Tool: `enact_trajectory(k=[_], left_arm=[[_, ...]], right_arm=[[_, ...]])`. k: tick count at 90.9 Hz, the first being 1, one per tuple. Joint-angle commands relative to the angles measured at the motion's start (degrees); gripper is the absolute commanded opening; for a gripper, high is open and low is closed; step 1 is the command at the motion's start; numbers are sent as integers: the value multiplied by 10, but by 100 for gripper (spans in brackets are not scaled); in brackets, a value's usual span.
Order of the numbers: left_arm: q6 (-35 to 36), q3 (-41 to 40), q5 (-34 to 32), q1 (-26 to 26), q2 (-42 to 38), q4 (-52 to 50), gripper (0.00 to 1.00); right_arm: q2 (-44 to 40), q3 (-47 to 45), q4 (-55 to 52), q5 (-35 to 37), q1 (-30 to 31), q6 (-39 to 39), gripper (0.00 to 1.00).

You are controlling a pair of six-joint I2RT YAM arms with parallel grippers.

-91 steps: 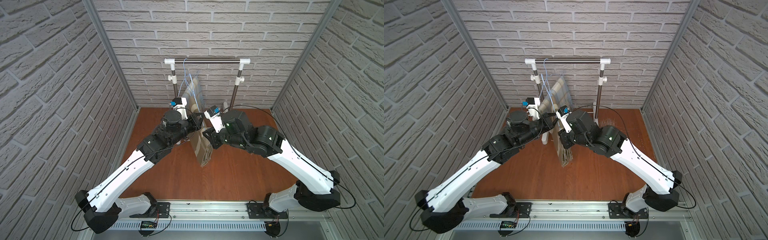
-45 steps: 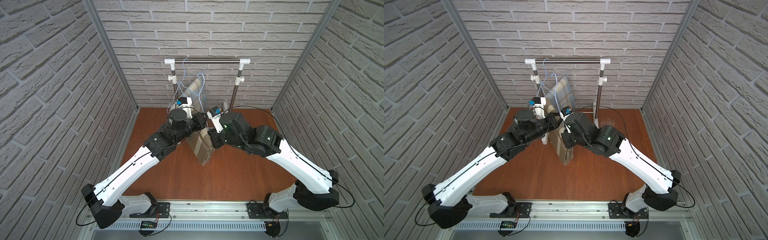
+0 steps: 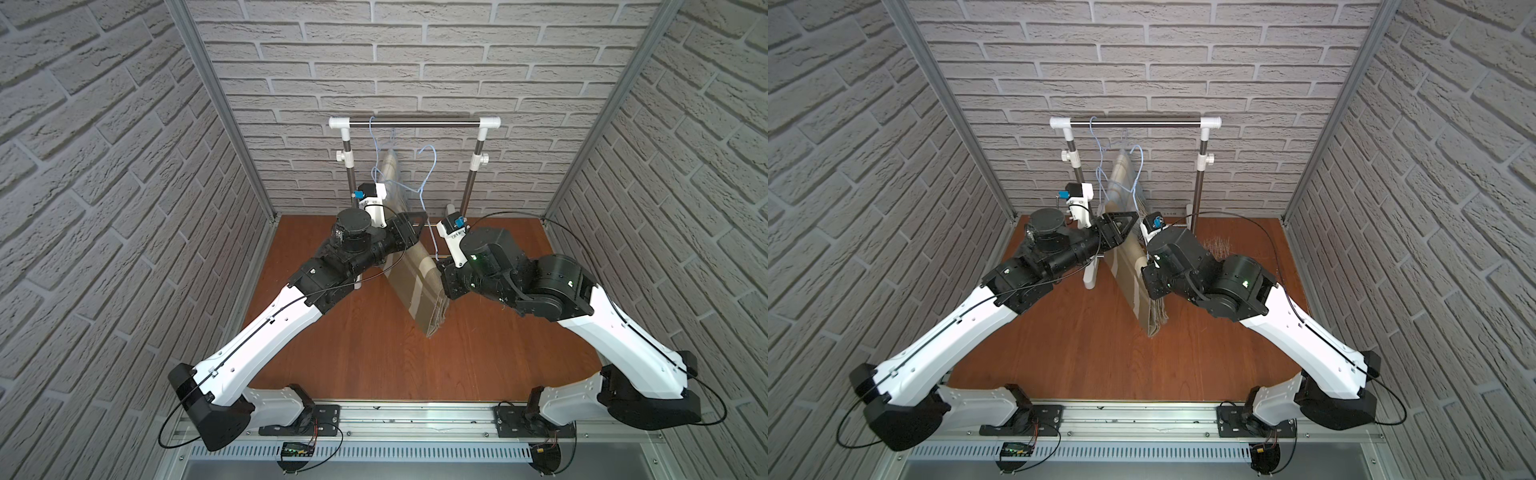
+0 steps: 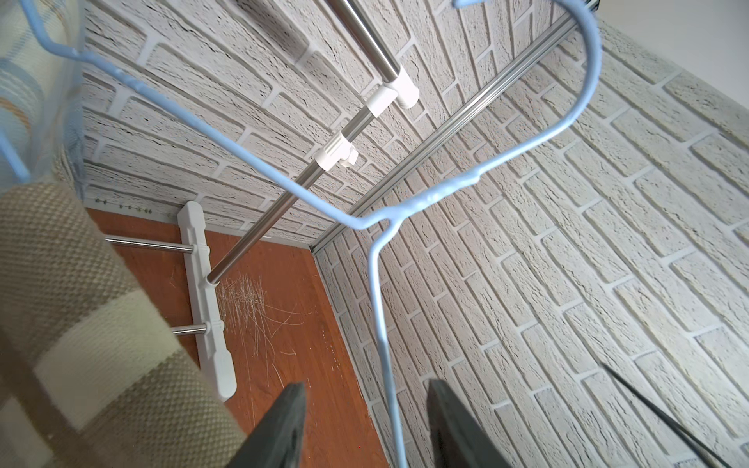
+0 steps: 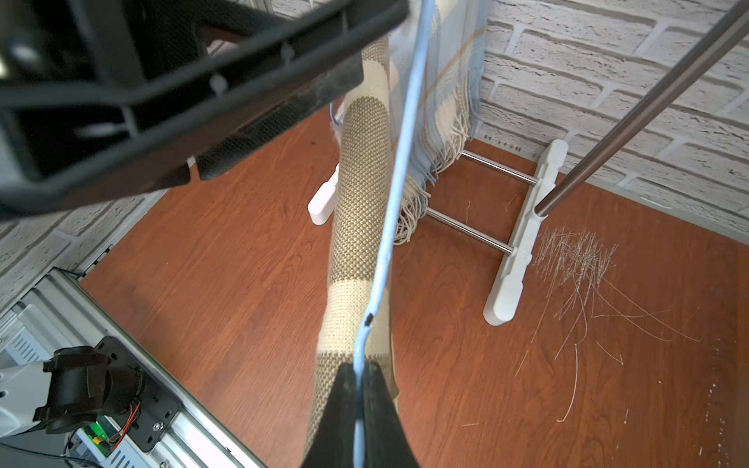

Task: Hang the scarf on the hanger
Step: Place the hanger at the clothesline.

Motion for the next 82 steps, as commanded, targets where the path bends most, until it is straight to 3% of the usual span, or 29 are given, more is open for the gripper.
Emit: enact_trajectory(k=[1, 49, 82], left_arm=[[10, 22, 13, 12, 0, 23, 57], [5, 4, 35, 69, -16, 14, 61], [36, 4, 42, 97, -57, -43, 61]], right_arm=[[-23, 37, 39, 65, 3, 2, 3], [11, 135, -22, 126, -8, -50, 3], [110, 196, 29, -18, -159, -72, 3]])
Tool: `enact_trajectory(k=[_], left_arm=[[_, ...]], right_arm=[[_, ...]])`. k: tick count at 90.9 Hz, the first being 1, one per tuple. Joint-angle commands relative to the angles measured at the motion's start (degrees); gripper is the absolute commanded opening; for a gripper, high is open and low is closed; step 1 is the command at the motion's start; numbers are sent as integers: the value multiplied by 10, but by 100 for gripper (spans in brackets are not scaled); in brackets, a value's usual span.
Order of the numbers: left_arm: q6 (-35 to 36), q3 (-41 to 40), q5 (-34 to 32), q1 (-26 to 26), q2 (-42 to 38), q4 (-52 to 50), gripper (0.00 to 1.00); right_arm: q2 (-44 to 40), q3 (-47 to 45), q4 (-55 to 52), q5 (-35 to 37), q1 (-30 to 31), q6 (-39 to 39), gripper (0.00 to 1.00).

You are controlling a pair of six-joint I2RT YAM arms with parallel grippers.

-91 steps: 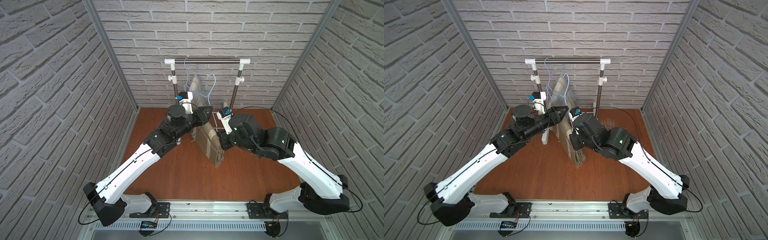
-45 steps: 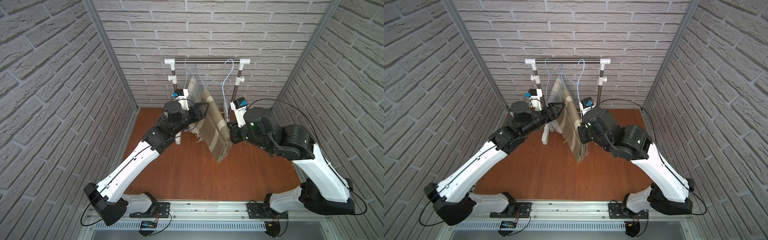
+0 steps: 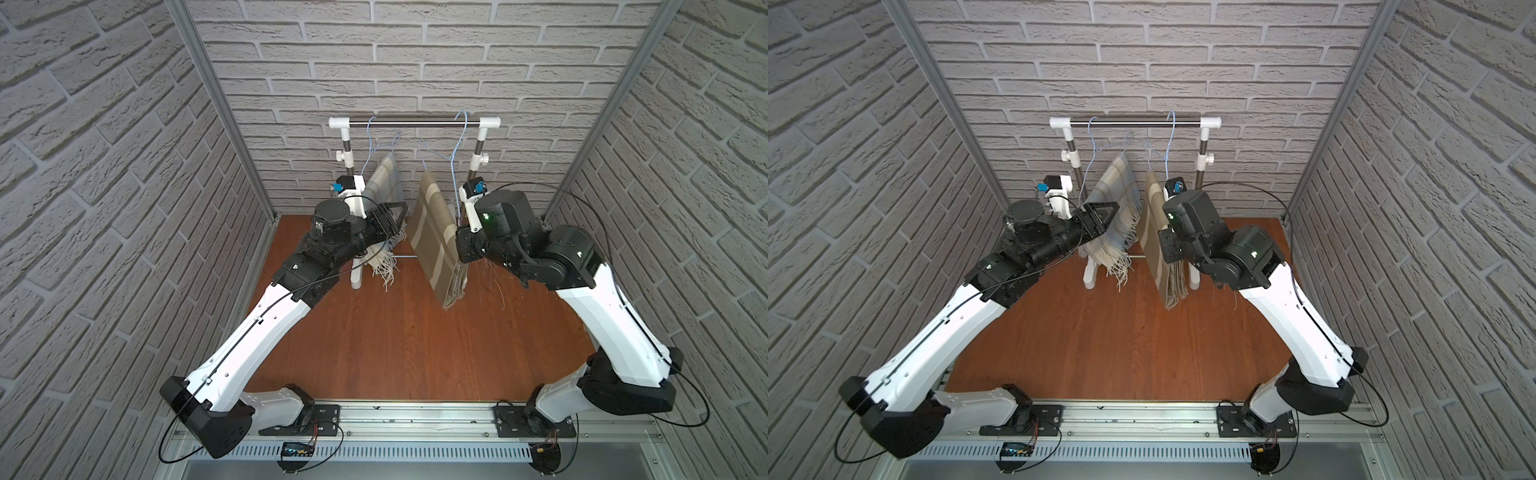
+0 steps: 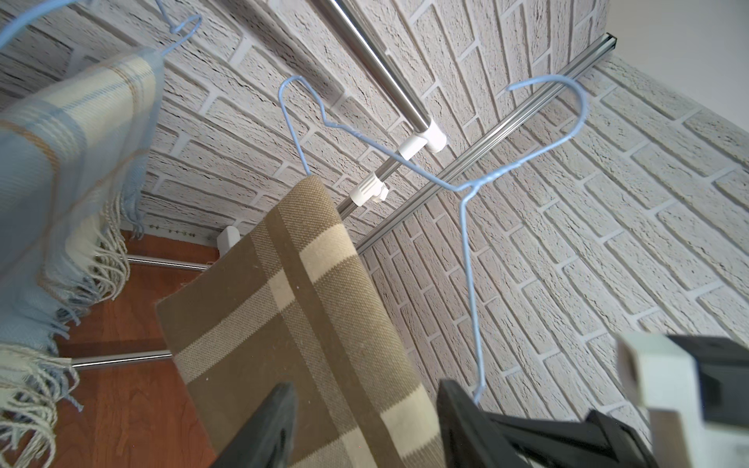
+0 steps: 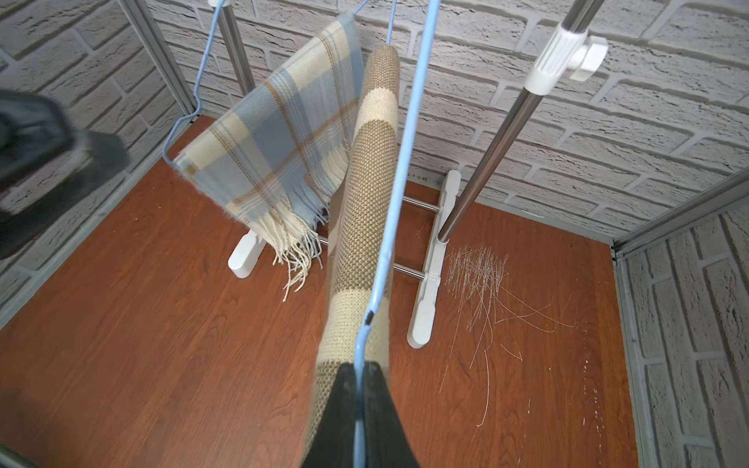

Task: Hang the scarf on the hanger
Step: Place the hanger at the clothesline.

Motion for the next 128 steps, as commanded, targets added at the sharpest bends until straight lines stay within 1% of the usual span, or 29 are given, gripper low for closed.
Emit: enact_trajectory(k=[1, 13, 20, 37, 49, 59, 67, 76, 78, 80, 81, 84, 85, 86, 88, 89, 90, 92, 93, 94, 96, 107, 111, 113, 116, 118, 124, 128], left_arm=[[21, -3, 6, 15, -34, -11, 61], [21, -27, 2, 32, -60, -23, 61], [18, -42, 1, 40, -73, -27, 61], [12, -66, -3, 53, -92, -36, 61], [14, -70, -5, 61, -98, -44, 61], [20, -72, -10, 68, -104, -53, 61], [26, -74, -12, 76, -109, -63, 61], [35, -72, -12, 84, -113, -75, 61], [39, -71, -13, 85, -113, -79, 61], [41, -71, -14, 86, -114, -81, 61], [43, -70, -14, 87, -115, -83, 61], [47, -69, -14, 89, -116, -87, 62], [48, -69, -14, 90, -116, -88, 62], [50, -69, -15, 90, -116, -89, 62], [54, -69, -15, 90, -118, -91, 63], [57, -69, -16, 91, -119, -92, 64], [59, -69, -16, 91, -119, -94, 64], [63, -68, -17, 92, -120, -97, 65], [65, -68, -17, 93, -120, -99, 66], [67, -67, -18, 93, -120, -101, 66], [72, -66, -19, 94, -120, -105, 67], [103, -56, -34, 96, -121, -135, 72], [117, -52, -43, 97, -122, -150, 76], [124, -51, -49, 97, -123, -157, 80], [135, -51, -61, 97, -123, -169, 92], [139, -53, -69, 97, -124, -176, 97], [156, -63, -98, 98, -131, -193, 98], [167, -81, -118, 99, -138, -195, 98]], right_arm=[[24, 47, 80, -51, -41, -18, 3], [75, 105, 79, -80, -71, -30, 3], [113, 156, 68, -96, -91, -33, 3], [174, 201, 68, -132, -136, -28, 3], [197, 189, 55, -152, -158, -18, 3], [191, 140, 60, -162, -160, -7, 3], [175, 78, 90, -168, -163, 2, 3], [172, 65, 96, -182, -167, 5, 4], [174, 69, 92, -186, -167, 4, 9], [177, 76, 87, -187, -166, 4, 18], [178, 81, 84, -185, -166, 4, 21], [181, 93, 77, -181, -167, 2, 39], [181, 95, 74, -178, -167, 2, 43], [181, 98, 73, -176, -167, 1, 50], [180, 101, 72, -172, -167, 0, 57], [178, 102, 72, -171, -167, -1, 65], [177, 103, 72, -169, -167, -3, 70], [173, 102, 74, -164, -167, -5, 91], [170, 102, 74, -162, -167, -6, 96], [167, 102, 75, -159, -167, -7, 98], [162, 102, 76, -155, -167, -10, 100], [124, 88, 74, -131, -167, -22, 99], [100, 66, 76, -122, -167, -21, 99], [85, 51, 77, -115, -166, -19, 99], [62, 22, 79, -104, -166, -12, 99], [47, 0, 83, -90, -166, -7, 99], [-21, -94, 106, -33, -166, 17, 99], [-66, -176, 131, 35, -167, 40, 99]])
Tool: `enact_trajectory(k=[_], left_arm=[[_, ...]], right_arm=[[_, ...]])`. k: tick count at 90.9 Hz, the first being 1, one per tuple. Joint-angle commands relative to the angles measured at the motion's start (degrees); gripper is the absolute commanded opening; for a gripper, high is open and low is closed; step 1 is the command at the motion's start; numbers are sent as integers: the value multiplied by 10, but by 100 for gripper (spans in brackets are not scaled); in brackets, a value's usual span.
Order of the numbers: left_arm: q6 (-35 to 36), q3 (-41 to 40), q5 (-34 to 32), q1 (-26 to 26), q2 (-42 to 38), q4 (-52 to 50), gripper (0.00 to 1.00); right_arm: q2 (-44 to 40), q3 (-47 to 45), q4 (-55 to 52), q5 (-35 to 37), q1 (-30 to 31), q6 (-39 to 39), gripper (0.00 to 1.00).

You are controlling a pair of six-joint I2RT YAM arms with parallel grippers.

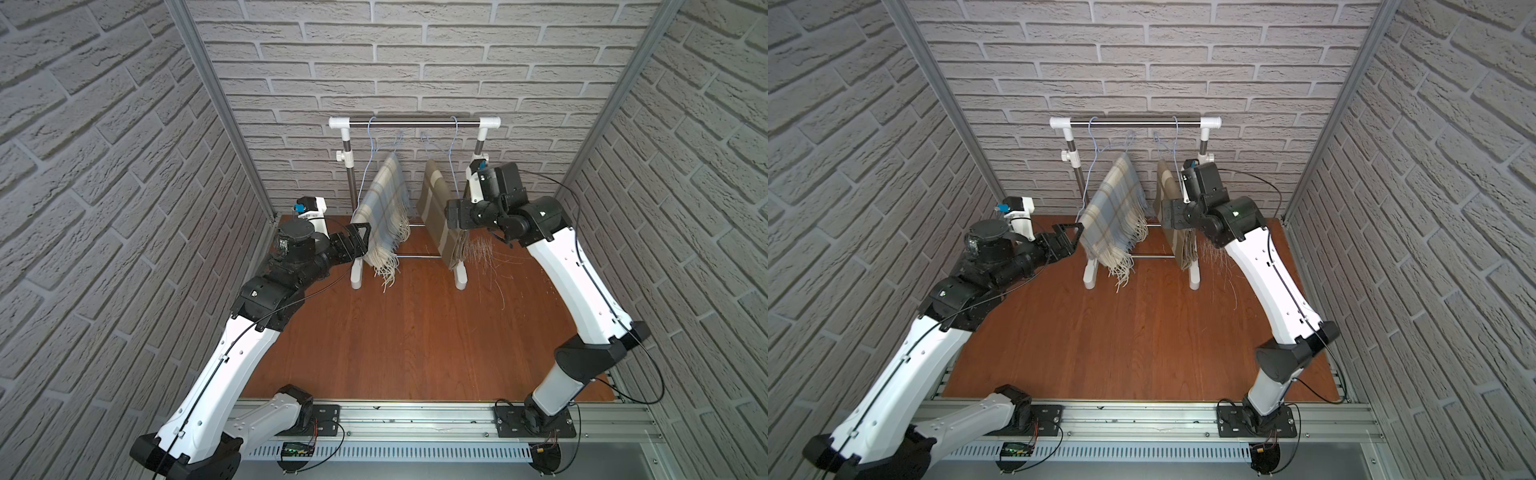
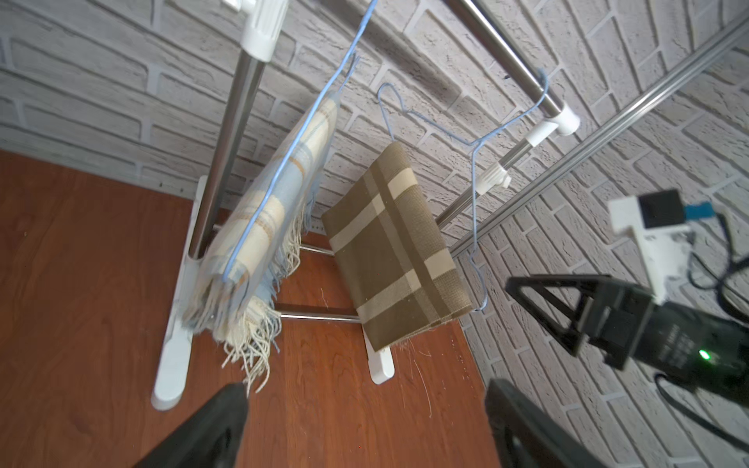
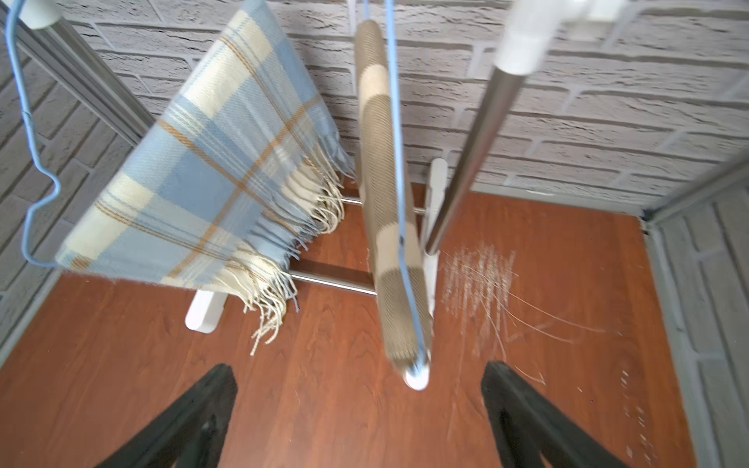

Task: Hang the scarf on the hanger
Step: Place the hanger at the clothesline, then reset both arms

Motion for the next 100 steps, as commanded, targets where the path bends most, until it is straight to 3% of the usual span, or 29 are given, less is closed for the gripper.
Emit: enact_trajectory(k=[1, 7, 15, 20, 26, 36, 51, 66, 81, 92, 100], left_arm=[[52, -19, -64, 6, -25, -23, 98], [67, -52, -93, 9, -39, -18, 98], [81, -110, -153, 12, -55, -5, 98], [89, -153, -186, 18, -64, 9, 98], [94, -201, -218, 31, -70, 35, 98], [103, -283, -237, 48, -82, 91, 98], [141, -356, -246, 65, -75, 144, 98], [211, -409, -242, 78, -63, 236, 98], [261, -444, -169, 139, -38, 300, 98], [262, -482, -119, 196, -12, 376, 98], [272, -510, -125, 219, 12, 440, 98]], right_arm=[[-107, -125, 49, 145, 0, 49, 99], [-184, -254, 98, 204, -2, 46, 99], [-285, -466, 232, 193, -3, -54, 94], [-335, -562, 310, 227, -11, -41, 100], [-387, -650, 366, 278, -37, -10, 98], [-414, -754, 435, 272, -114, 21, 98], [-369, -860, 564, 221, -204, 28, 98], [-246, -951, 816, 135, -276, 7, 98], [-148, -955, 967, 78, -295, -43, 99], [-98, -946, 1013, 20, -295, -59, 99], [-69, -946, 1028, -40, -289, -92, 99]])
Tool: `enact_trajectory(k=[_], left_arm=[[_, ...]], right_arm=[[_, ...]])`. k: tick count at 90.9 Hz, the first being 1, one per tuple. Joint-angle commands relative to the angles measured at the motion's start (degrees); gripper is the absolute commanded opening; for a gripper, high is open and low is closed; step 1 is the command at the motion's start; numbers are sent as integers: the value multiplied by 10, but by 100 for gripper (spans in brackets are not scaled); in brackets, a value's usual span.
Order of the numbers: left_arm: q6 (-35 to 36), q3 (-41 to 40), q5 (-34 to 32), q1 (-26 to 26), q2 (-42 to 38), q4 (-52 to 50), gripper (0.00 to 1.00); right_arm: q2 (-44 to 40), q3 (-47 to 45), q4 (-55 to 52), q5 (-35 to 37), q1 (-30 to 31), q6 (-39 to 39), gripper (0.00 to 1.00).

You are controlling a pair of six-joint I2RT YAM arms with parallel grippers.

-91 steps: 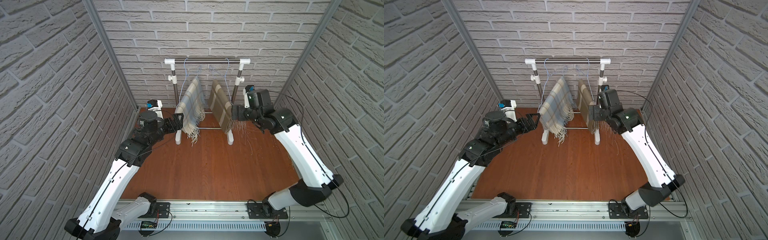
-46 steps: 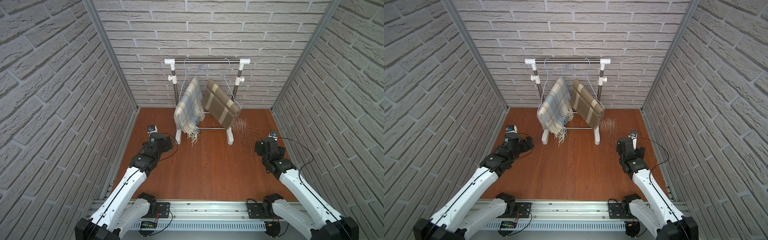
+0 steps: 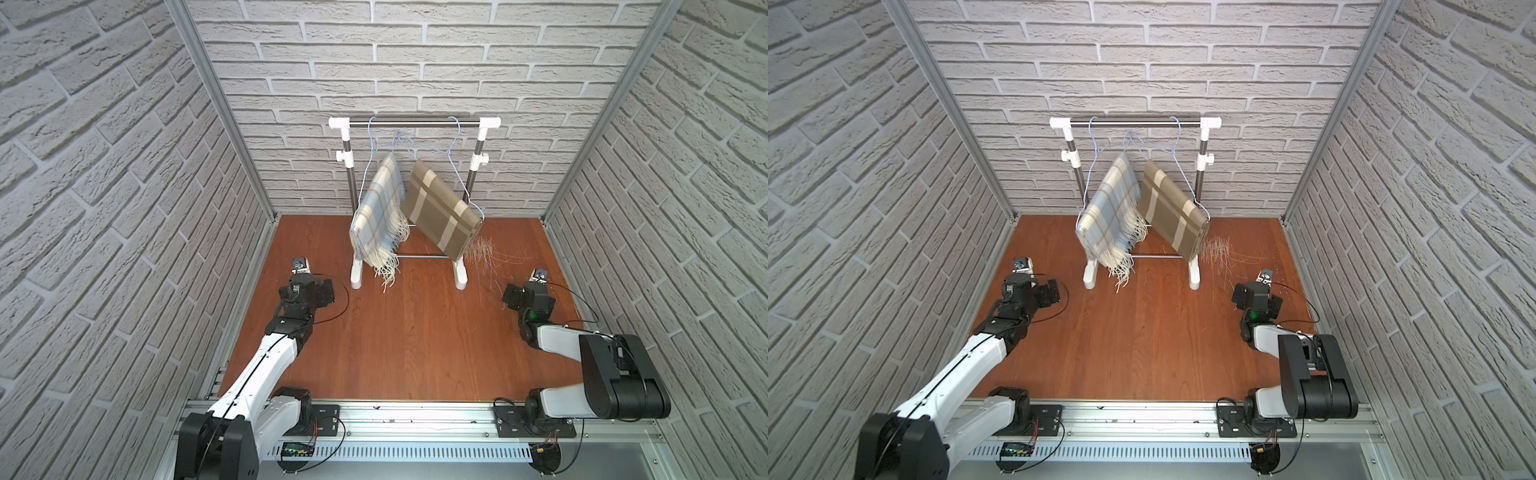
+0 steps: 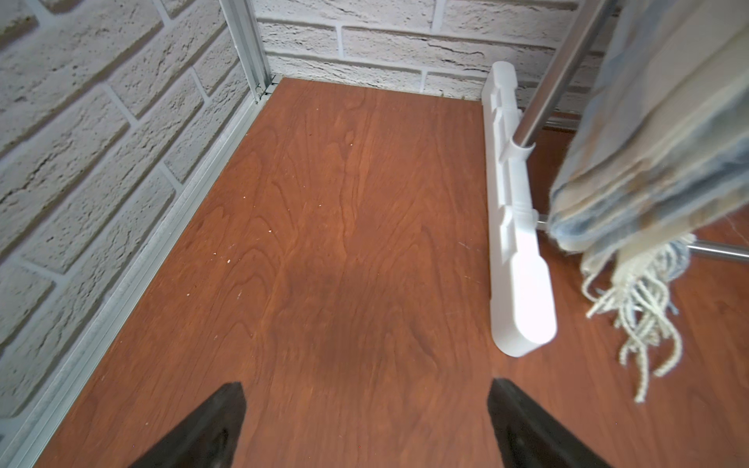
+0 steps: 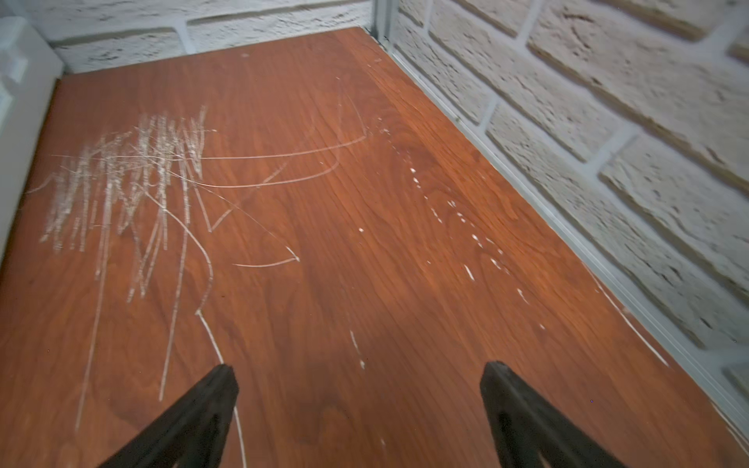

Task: Hang the scarf on the hanger
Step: Reset both arms

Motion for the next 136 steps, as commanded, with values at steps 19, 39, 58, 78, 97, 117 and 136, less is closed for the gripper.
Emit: enact_trajectory(k=[19, 39, 58, 78, 97, 117, 136], left_arm=[[50, -86, 43, 63, 103, 300, 98], [65, -66, 78, 77, 221, 402, 98], [74, -77, 91, 78, 307, 501, 98], [76, -69, 93, 78, 308, 489, 98], [76, -69, 93, 78, 308, 486, 98], [76, -69, 92, 78, 308, 485, 98], [76, -69, 93, 78, 308, 485, 98]], right_arm=[[62, 19, 136, -178, 2, -81, 99], [56, 26, 100, -177, 2, -83, 99], [57, 24, 108, -177, 1, -82, 99], [56, 25, 106, -178, 2, -82, 99], [57, 27, 102, -179, 1, -82, 99], [58, 30, 98, -179, 1, -82, 99], [57, 27, 101, -179, 1, -82, 99]])
